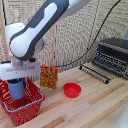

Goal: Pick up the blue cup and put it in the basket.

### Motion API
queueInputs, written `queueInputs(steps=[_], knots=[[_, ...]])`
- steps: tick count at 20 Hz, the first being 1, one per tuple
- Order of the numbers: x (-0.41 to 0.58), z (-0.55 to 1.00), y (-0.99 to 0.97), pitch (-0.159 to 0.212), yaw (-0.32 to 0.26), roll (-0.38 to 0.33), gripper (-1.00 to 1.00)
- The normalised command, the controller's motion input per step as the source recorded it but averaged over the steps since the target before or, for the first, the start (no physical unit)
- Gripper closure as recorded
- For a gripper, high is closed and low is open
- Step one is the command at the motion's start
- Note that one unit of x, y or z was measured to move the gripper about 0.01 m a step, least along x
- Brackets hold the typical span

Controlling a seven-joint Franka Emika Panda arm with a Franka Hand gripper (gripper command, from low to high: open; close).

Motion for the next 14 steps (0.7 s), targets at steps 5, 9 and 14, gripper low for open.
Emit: queueInputs(steps=[5,9,14], knots=[[0.086,-0.05,0.07,-0.029,0.000,-0.094,-1.00],[0.036,0.05,-0.03,-0.011,0.000,-0.002,-1.00],[0.035,0.20,-0.09,-0.015,-0.011,0.005,-1.00]])
